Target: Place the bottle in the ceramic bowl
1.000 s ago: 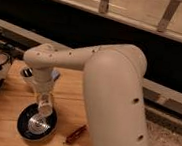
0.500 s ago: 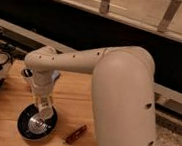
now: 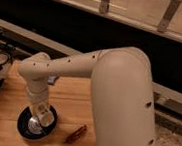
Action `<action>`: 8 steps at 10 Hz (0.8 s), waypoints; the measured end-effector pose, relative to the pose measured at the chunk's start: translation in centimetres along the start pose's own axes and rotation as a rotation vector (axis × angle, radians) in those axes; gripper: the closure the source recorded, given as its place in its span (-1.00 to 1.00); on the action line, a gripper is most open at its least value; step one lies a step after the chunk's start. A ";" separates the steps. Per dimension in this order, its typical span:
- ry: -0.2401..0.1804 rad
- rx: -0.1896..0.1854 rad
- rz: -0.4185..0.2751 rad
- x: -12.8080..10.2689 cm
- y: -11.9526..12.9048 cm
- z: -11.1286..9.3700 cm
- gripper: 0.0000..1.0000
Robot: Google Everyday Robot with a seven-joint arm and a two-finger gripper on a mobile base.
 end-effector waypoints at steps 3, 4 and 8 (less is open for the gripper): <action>-0.012 -0.005 0.050 -0.8 0.0 -0.3 0.26; -0.010 -0.004 0.048 -1.0 -0.4 -0.5 0.11; -0.006 0.002 0.027 -0.9 0.5 -0.4 -0.21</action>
